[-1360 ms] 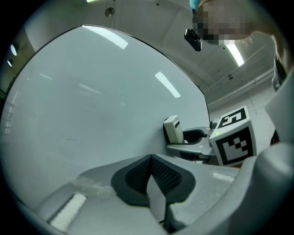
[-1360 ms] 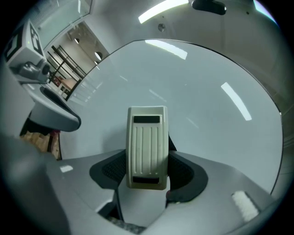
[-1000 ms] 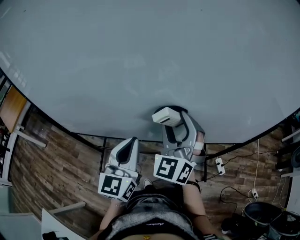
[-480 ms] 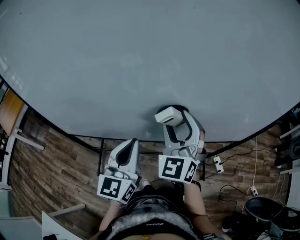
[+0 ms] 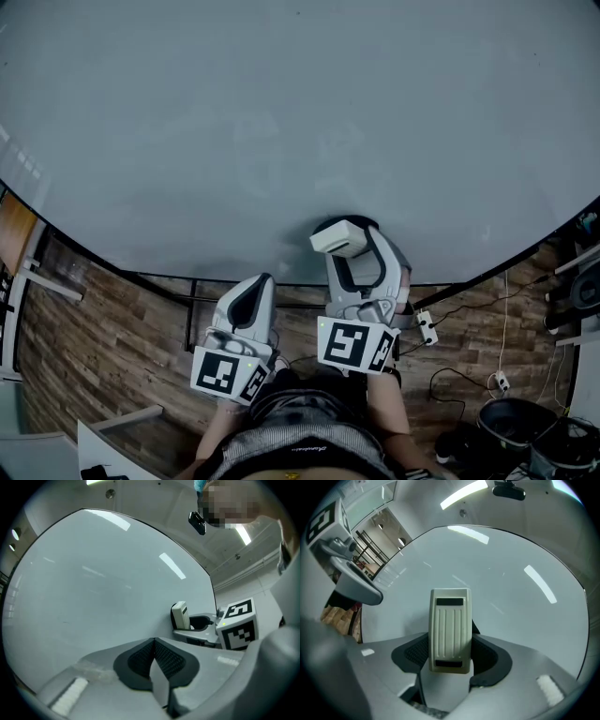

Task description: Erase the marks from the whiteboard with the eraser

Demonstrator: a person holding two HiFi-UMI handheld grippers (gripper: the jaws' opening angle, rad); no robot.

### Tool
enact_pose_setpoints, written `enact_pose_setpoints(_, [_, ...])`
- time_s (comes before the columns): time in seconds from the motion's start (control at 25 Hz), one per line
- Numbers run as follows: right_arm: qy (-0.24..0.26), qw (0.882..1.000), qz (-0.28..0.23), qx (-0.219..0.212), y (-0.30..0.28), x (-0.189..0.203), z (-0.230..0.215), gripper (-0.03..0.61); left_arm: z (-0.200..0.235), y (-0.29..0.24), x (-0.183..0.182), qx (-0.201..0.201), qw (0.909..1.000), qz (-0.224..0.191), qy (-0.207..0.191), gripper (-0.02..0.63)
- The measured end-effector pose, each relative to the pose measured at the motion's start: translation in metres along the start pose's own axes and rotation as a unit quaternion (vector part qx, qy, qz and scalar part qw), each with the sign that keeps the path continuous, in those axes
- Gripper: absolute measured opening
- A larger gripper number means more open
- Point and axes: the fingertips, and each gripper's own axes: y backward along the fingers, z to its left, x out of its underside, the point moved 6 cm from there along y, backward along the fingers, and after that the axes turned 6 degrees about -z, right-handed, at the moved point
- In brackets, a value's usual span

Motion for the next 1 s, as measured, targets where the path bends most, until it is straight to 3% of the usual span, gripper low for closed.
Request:
enact_pose_setpoints(0.28, [-0.006,1.000,-0.004,0.009,0.014,0.024,-0.043,0.261,-0.040,-0.031,0.005,0.008,1.0000,-0.001,0.002,0.005])
enact_pose_setpoints(0.56, [-0.044,0.999,-0.015,0.026,0.031,0.042,-0.099,0.262,-0.077,-0.058,0.010,0.014,0.9999,0.000,-0.004,0.005])
enact_pose_setpoints(1.0, [-0.072,0.997,-0.031,0.019,0.049,0.057,-0.156,0.262,-0.121,-0.085,0.024,0.007,0.9999,0.002,-0.015,0.005])
